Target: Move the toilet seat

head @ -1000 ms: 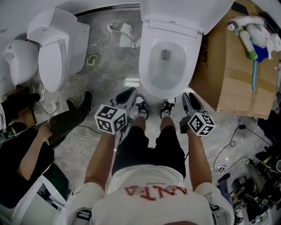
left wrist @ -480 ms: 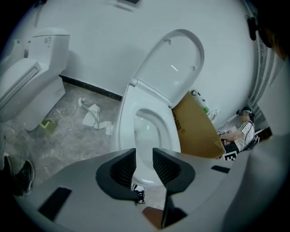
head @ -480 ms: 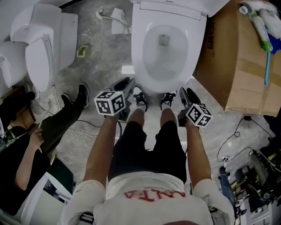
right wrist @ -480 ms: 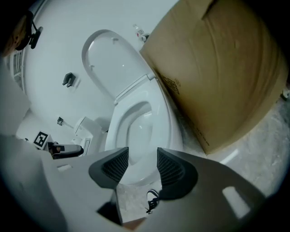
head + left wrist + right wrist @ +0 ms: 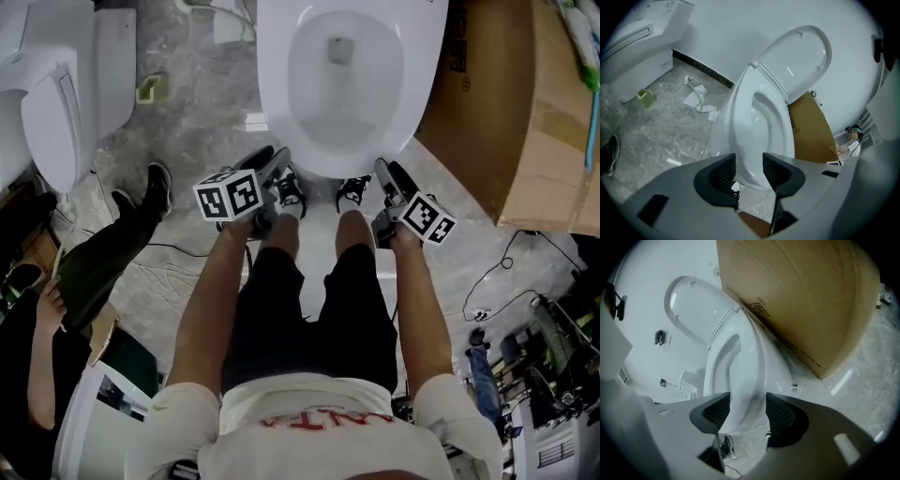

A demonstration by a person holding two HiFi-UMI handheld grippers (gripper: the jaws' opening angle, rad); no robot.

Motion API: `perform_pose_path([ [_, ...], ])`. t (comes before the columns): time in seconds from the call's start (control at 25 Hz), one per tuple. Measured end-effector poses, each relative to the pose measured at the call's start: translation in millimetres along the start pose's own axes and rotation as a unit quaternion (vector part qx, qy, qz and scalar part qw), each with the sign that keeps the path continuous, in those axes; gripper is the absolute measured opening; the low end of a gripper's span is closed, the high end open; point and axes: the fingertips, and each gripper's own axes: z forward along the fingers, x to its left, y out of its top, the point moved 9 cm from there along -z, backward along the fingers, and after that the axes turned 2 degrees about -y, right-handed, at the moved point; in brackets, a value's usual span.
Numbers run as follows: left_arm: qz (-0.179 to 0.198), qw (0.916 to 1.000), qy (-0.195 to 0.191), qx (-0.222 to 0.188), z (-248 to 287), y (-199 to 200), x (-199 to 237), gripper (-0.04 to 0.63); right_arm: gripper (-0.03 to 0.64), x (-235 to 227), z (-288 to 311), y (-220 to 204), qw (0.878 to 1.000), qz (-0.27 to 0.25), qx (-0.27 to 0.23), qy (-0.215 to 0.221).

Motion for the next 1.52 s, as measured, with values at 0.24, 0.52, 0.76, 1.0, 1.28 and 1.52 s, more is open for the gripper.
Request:
perform_pose_path([
  [0.24, -0.03, 0.9993, -0.019, 0.008, 16, -17, 9, 0.164, 0.219, 3, 4, -7, 1.0, 0.016, 0.001, 0.005],
  [0.52, -0.043, 0.9988, -0.021, 0.011, 21, -21, 17, 0.164, 0.199, 2, 2, -6, 0.999, 0.035, 0.006, 0.006],
  [0.76, -0.052, 0.9976, -0.046, -0.002, 21, -19, 14, 0.164, 0.189, 6, -7, -3, 0.999, 0.036, 0.008, 0.021],
  [1.0, -0.07, 0.9947, -0.076, 0.005, 20, -22, 10, 0.164, 0.189, 10, -13, -6, 0.999, 0.031, 0.0, 0.025],
  [1.28, -0.089, 0.992, -0.088, -0.015, 5, -22, -1, 0.16, 0.19, 16, -15, -19, 0.998, 0.047, 0.0, 0.04],
  [1.52, -0.093, 0.9894, -0.105, -0.04, -16, -16, -18, 0.153, 0.158, 37, -29, -22, 0.992, 0.037, 0.001, 0.119],
])
